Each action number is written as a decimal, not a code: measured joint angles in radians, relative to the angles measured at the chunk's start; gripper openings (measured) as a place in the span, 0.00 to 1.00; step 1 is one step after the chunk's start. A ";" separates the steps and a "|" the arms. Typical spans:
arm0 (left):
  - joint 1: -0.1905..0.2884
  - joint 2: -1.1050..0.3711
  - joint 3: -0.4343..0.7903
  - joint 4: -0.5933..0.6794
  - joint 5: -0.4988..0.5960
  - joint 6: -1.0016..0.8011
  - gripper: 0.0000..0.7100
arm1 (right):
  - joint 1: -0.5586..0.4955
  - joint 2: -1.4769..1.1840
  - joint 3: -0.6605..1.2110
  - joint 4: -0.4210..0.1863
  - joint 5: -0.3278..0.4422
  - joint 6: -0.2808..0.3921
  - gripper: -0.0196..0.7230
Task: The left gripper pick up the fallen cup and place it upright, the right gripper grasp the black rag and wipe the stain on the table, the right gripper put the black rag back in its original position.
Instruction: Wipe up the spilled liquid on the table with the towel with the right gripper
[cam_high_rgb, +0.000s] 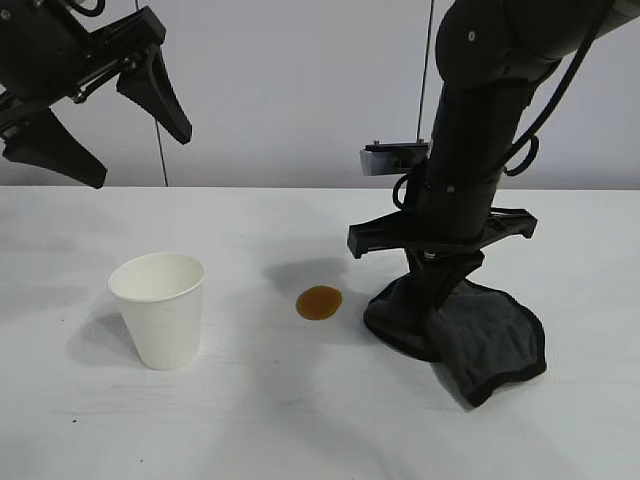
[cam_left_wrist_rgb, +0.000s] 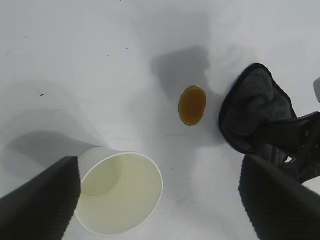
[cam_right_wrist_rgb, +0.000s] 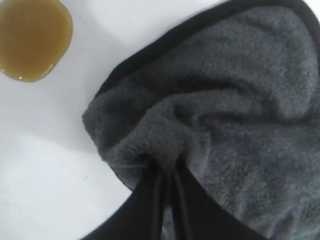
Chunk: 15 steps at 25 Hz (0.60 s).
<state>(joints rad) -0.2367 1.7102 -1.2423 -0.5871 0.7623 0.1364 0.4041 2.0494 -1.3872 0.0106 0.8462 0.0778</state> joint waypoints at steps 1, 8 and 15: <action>0.000 0.000 0.000 0.000 0.000 0.000 0.88 | 0.000 0.000 0.000 0.000 0.001 0.000 0.18; 0.000 0.000 0.000 0.000 0.000 0.000 0.88 | 0.000 0.000 0.000 -0.011 0.006 0.002 0.74; 0.000 0.000 0.000 0.000 0.000 0.000 0.88 | 0.000 0.004 0.000 -0.083 -0.010 0.046 0.75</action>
<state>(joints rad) -0.2367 1.7102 -1.2423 -0.5871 0.7623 0.1364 0.4041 2.0532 -1.3872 -0.0723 0.8365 0.1235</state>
